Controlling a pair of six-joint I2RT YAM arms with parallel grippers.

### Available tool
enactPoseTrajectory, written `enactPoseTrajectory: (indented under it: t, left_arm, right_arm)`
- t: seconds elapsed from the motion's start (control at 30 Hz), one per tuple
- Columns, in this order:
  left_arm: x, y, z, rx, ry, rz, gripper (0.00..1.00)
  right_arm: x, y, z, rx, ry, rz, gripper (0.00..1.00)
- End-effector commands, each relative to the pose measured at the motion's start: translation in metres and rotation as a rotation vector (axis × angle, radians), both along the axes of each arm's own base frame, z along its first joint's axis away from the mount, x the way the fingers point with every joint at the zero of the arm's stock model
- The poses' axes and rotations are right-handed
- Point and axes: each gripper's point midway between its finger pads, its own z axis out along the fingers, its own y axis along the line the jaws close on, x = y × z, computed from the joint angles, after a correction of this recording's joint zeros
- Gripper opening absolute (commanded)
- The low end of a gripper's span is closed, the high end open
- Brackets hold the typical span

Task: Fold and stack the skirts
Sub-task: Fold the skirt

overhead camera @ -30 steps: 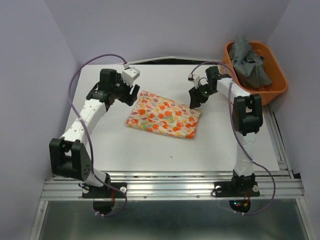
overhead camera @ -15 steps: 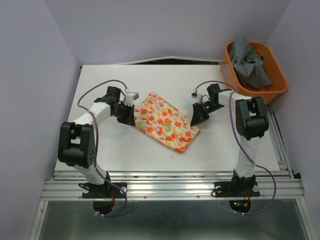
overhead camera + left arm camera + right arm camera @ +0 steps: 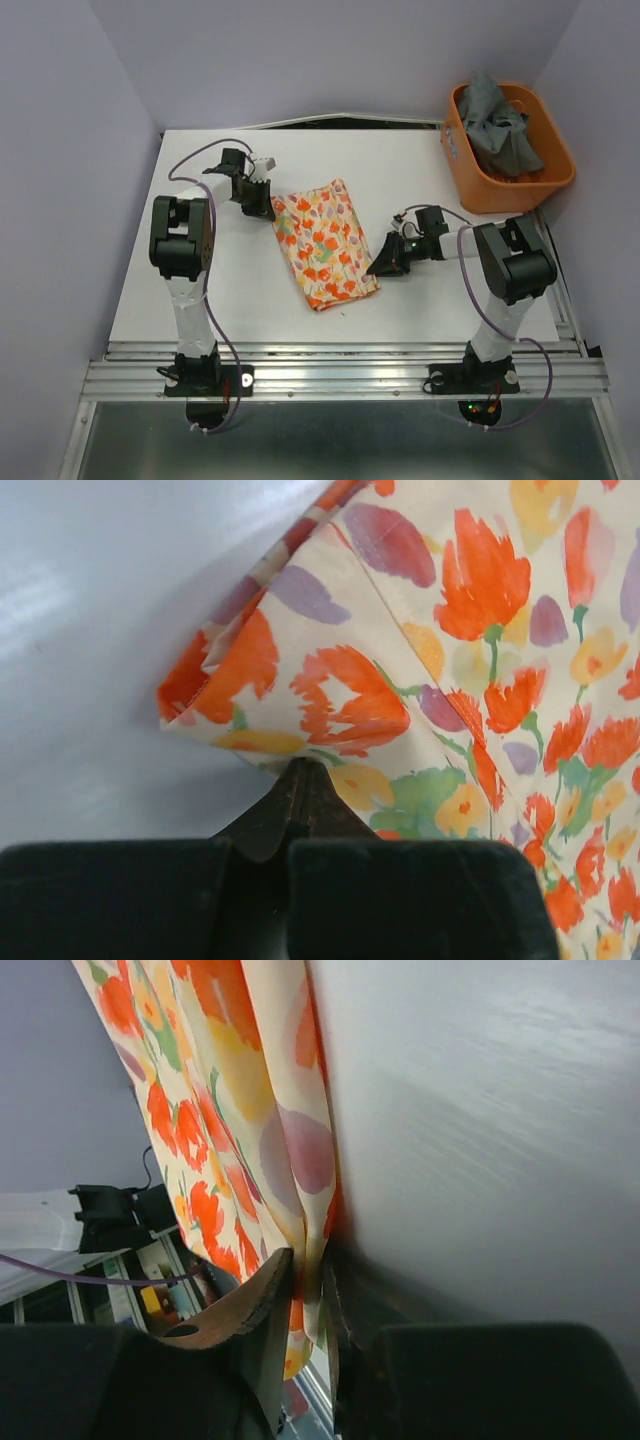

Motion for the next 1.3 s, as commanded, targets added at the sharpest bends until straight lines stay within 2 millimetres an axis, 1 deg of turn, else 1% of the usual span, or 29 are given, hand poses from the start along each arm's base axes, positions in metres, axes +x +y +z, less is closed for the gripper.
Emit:
enactPoseTrajectory:
  t: [0.0,0.03,0.07,0.1,0.13,0.17,0.2,0.23,0.27,0.3,0.33,0.37,0.4,0.43,0.5,0.53,0.57,0.6,0.63,0.7,0.73,0.8,0.83,0.87,0.9,0.93,0.97,1.07,1.27]
  left_arm:
    - [0.048,0.008,0.022,0.022,-0.125,0.038,0.0]
    - [0.056,0.01,0.029,0.036,-0.164,0.025,0.0]
    - [0.061,0.013,0.044,0.054,-0.214,0.024,0.04]
    - [0.063,0.014,0.055,0.066,-0.253,0.01,0.12]
    - [0.059,0.019,0.079,0.093,-0.33,-0.018,0.26]
    - [0.058,0.022,0.094,0.114,-0.387,-0.032,0.37]
    - [0.057,0.027,0.113,0.147,-0.449,-0.04,0.49]
    - [0.04,0.033,0.146,0.189,-0.56,-0.083,0.78]
    - [0.036,0.036,0.167,0.214,-0.651,-0.099,0.95]
    - [0.027,0.038,0.188,0.23,-0.73,-0.12,0.99]
    - [0.002,0.038,0.221,0.24,-0.856,-0.147,0.99]
    - [-0.01,0.038,0.234,0.251,-0.923,-0.176,0.98]
    - [-0.02,0.041,0.249,0.252,-0.976,-0.144,0.99]
    - [-0.042,0.043,0.26,0.245,-1.024,-0.126,0.99]
    - [-0.064,0.037,0.265,0.261,-1.074,-0.202,0.99]
    - [-0.074,0.029,0.263,0.271,-1.077,-0.261,0.99]
    - [-0.087,0.024,0.251,0.299,-1.027,-0.317,0.99]
    - [-0.102,-0.007,0.244,0.307,-1.019,-0.416,0.99]
    - [-0.105,-0.004,0.228,0.395,-0.988,-0.423,0.95]
    - [-0.12,-0.019,0.215,0.417,-0.99,-0.451,0.88]
    - [-0.137,-0.034,0.189,0.436,-0.962,-0.522,0.79]
    - [-0.155,-0.051,0.166,0.455,-0.948,-0.598,0.74]
    - [-0.171,-0.067,0.155,0.465,-0.955,-0.662,0.69]
    - [-0.18,-0.071,0.135,0.481,-0.934,-0.686,0.69]
    - [-0.19,-0.073,0.118,0.5,-0.915,-0.71,0.68]
    - [-0.196,-0.083,0.118,0.478,-0.925,-0.728,0.68]
    - [-0.207,-0.092,0.106,0.461,-0.908,-0.764,0.67]
    - [-0.22,-0.103,0.086,0.488,-0.882,-0.817,0.62]
    - [-0.242,-0.123,0.057,0.511,-0.827,-0.931,0.6]
  right_arm:
    - [0.034,0.032,0.029,0.108,-0.11,-0.135,0.3]
    - [0.037,0.033,0.029,0.111,-0.095,-0.157,0.35]
    - [0.033,0.037,0.029,0.124,-0.05,-0.17,0.47]
    - [0.035,0.037,0.031,0.129,-0.063,-0.171,0.5]
    - [0.034,0.037,0.034,0.136,-0.058,-0.182,0.53]
    - [0.035,0.036,0.038,0.133,-0.07,-0.192,0.57]
    - [0.037,0.035,0.056,0.142,-0.133,-0.193,0.62]
    - [0.038,0.032,0.062,0.13,-0.175,-0.207,0.64]
    - [0.041,0.03,0.071,0.113,-0.219,-0.216,0.66]
    - [0.04,0.023,0.079,0.061,-0.274,-0.211,0.7]
    - [0.048,0.023,0.096,0.049,-0.338,-0.203,0.7]
    - [0.05,0.021,0.103,0.028,-0.386,-0.188,0.7]
    - [0.049,0.014,0.109,-0.035,-0.464,-0.159,0.71]
    - [0.058,0.013,0.127,-0.046,-0.541,-0.142,0.72]
    - [0.066,0.011,0.141,-0.088,-0.633,-0.104,0.72]
    - [0.061,0.01,0.137,-0.107,-0.627,-0.056,0.72]
    - [0.06,0.013,0.14,-0.091,-0.628,-0.027,0.71]
    - [0.061,0.019,0.149,-0.075,-0.636,-0.002,0.71]
    - [0.052,0.026,0.147,-0.056,-0.628,0.053,0.7]
    - [0.045,0.034,0.134,-0.058,-0.605,0.103,0.7]
    - [0.04,0.04,0.133,-0.036,-0.616,0.137,0.69]
    - [0.039,0.047,0.123,-0.026,-0.609,0.174,0.67]
    - [0.04,0.055,0.127,-0.007,-0.637,0.207,0.66]
    - [0.042,0.061,0.118,-0.01,-0.619,0.224,0.66]
    - [0.047,0.066,0.124,0.017,-0.643,0.241,0.64]
    - [0.05,0.069,0.122,0.024,-0.639,0.247,0.63]
    - [0.051,0.073,0.118,0.024,-0.625,0.254,0.62]
    - [0.054,0.082,0.1,0.039,-0.577,0.28,0.58]
    - [0.055,0.077,0.051,-0.029,-0.502,0.295,0.57]
